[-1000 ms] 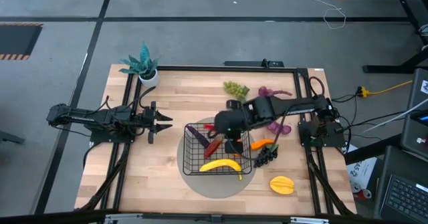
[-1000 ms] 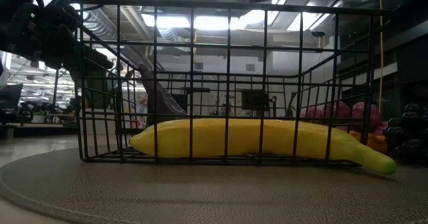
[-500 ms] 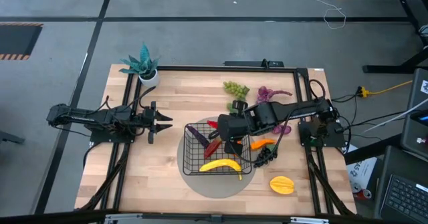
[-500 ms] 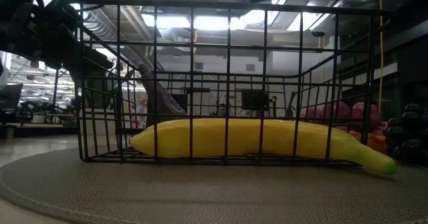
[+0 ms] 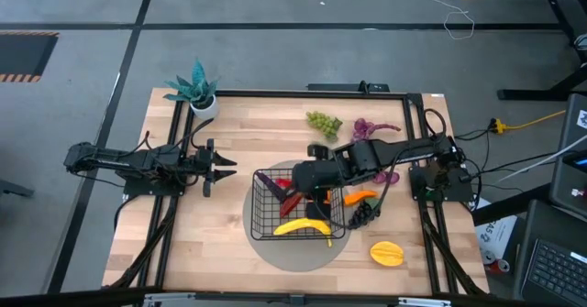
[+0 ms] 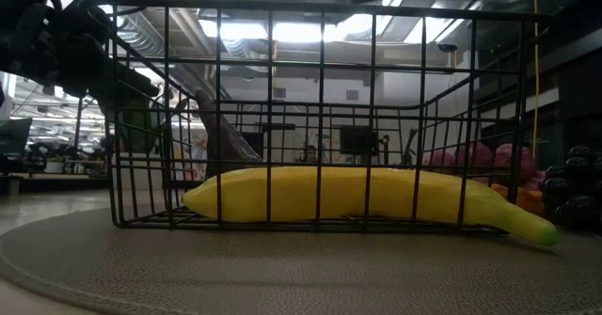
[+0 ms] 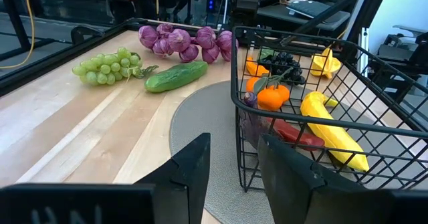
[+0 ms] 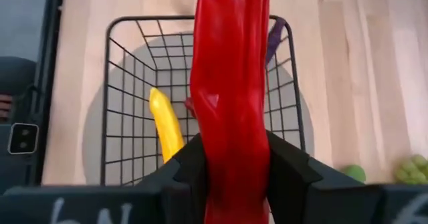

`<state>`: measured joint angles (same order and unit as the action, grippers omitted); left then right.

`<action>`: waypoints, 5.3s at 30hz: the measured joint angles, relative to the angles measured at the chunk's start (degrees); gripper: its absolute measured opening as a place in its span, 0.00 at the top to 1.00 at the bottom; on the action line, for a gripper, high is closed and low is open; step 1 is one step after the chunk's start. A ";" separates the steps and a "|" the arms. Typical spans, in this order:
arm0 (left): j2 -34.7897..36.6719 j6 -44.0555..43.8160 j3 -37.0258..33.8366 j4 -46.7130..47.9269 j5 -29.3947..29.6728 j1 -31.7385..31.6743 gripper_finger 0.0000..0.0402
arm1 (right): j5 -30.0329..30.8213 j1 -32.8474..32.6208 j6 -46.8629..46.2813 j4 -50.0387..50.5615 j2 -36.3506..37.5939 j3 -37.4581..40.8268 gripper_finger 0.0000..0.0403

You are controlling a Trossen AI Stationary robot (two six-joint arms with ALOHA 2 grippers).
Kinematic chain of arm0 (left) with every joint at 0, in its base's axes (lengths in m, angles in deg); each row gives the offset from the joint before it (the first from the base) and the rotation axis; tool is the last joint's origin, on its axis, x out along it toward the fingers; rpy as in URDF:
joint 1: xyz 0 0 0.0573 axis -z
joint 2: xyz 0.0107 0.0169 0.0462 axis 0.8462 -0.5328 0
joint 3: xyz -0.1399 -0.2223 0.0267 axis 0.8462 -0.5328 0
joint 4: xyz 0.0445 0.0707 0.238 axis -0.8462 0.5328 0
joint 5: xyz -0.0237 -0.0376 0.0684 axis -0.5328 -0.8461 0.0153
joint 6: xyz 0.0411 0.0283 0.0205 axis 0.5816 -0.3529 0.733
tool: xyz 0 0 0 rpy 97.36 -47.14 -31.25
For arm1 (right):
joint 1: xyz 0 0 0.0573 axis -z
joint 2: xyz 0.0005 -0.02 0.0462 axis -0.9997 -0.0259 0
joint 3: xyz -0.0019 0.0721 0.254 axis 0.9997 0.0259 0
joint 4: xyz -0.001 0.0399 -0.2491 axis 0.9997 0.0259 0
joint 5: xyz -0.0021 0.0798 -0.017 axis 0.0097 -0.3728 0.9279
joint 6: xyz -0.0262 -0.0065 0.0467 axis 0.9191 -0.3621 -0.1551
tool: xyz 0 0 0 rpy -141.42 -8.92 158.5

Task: Build produce basket
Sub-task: Put the red chili pepper into the black wire basket, then put the yellow starfruit into the black wire basket

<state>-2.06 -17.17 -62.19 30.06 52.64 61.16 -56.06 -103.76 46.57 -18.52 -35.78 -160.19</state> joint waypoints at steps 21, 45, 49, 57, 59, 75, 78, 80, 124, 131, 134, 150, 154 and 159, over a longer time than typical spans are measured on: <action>0.02 0.00 0.00 0.00 -0.02 0.00 0.70 | -7.68 0.02 8.50 -4.61 -0.64 0.02 0.69; 0.00 0.00 0.00 -0.04 0.15 -0.02 0.70 | 5.43 2.10 -1.20 14.27 -2.86 -13.41 0.56; 0.01 0.00 0.00 -0.04 0.15 0.00 0.70 | 10.66 3.67 -1.37 18.02 0.87 -11.58 0.56; 0.02 0.00 0.00 -0.04 0.20 -0.01 0.70 | 15.47 8.45 -0.99 19.55 7.11 -11.23 0.56; 0.02 0.00 0.00 -0.04 0.17 0.00 0.70 | 15.45 9.79 -0.27 19.51 8.37 -11.21 0.56; 0.01 0.00 0.00 -0.02 0.17 -0.02 0.70 | 5.40 13.04 -10.57 19.45 27.80 5.72 0.56; 0.00 0.00 0.00 -0.02 0.17 -0.02 0.70 | 5.22 9.77 -19.73 19.55 34.58 16.68 0.56; 0.02 0.00 0.00 -0.02 0.17 -0.02 0.70 | 5.41 6.92 -27.18 19.64 38.71 24.35 0.56; 0.02 0.00 0.00 -0.02 0.17 -0.02 0.70 | -18.02 -35.32 -71.67 -14.35 20.62 56.37 0.56; 0.02 0.00 0.00 -0.02 0.17 -0.02 0.70 | -17.43 -35.32 -71.63 -14.29 18.02 56.35 0.56; 0.02 0.00 0.00 -0.02 0.17 -0.01 0.70 | -16.53 -35.32 -71.45 -14.23 16.68 56.35 0.56; 0.02 0.00 0.00 -0.02 0.17 -0.01 0.70 | -17.77 -35.30 -71.41 -13.87 11.91 56.30 0.56; 0.02 0.00 0.00 -0.02 0.18 -0.02 0.70 | -18.17 -35.32 -71.43 -13.80 11.69 56.30 0.56; 0.02 0.00 0.00 -0.02 0.17 0.00 0.70 | -18.48 -35.28 -71.60 -13.78 11.67 56.30 0.62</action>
<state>-2.04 -17.17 -62.19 30.04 52.81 61.16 -74.54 -139.04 -25.04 -32.30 -24.11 -103.88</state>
